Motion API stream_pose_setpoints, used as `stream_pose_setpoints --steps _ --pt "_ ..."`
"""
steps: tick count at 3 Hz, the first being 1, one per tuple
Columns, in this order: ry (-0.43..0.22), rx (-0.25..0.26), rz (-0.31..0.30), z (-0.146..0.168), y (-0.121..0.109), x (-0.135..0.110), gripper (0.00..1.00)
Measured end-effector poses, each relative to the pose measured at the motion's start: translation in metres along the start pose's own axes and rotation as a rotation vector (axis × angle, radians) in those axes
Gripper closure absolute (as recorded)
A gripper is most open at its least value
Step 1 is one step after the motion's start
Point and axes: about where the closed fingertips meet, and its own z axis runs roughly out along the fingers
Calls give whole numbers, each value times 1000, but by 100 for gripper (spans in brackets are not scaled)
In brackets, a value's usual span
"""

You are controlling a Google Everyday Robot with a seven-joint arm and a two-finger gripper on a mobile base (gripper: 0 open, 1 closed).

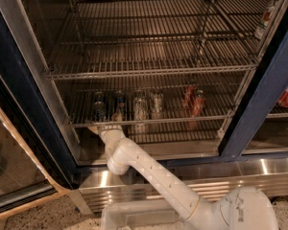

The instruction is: Pick pepsi can from bottom shelf of fridge

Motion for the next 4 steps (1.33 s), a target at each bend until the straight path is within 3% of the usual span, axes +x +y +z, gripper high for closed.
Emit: stream_pose_setpoints --steps 1,3,4 --pt "-1 10 7 11 8 -1 29" --pt "-13 79 41 19 9 2 64" --pt "-6 132 52 21 3 7 64"
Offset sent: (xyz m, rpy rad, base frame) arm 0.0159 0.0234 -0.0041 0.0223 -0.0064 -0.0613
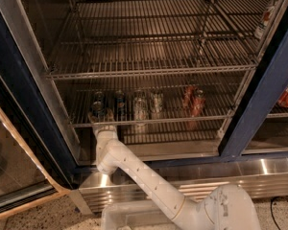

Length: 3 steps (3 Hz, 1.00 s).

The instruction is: Pick pepsi can from bottom shelf of fridge

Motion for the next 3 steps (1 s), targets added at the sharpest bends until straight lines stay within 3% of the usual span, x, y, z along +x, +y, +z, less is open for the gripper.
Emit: stream_pose_setpoints --steps 1,2,3 --pt "14 41 10 3 -6 5 49" --pt "16 45 11 3 -6 2 42" --pt "22 68 19 5 -10 7 23"
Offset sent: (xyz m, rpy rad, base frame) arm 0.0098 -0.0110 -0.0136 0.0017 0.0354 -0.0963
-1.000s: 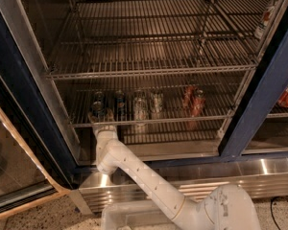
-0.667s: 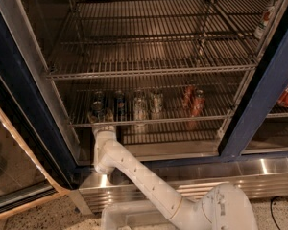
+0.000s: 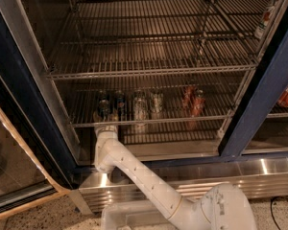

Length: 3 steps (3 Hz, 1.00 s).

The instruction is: Pick pepsi can from bottom shelf of fridge

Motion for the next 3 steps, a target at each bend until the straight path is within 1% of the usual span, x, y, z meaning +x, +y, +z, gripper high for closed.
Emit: stream_pose_setpoints --steps 1,2,3 --pt "4 15 5 2 -3 3 15" --pt "4 15 5 2 -3 3 10" --pt "6 19 6 4 -4 4 9"
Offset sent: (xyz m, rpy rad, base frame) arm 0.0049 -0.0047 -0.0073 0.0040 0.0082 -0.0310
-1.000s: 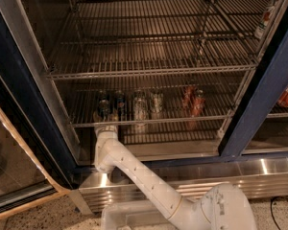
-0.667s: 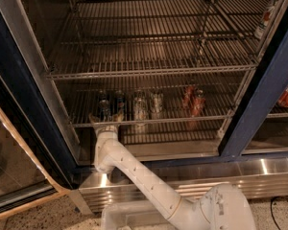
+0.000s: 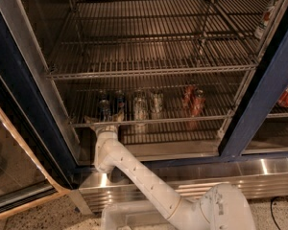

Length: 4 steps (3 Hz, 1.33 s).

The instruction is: Pick pepsi can from bottom shelf of fridge

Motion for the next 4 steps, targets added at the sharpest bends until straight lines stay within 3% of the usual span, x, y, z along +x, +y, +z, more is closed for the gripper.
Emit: stream_pose_setpoints --steps 1,3,4 --pt "3 6 -1 4 -3 1 25" --pt "11 14 -12 15 -5 2 32" --pt "11 14 -12 15 -5 2 51"
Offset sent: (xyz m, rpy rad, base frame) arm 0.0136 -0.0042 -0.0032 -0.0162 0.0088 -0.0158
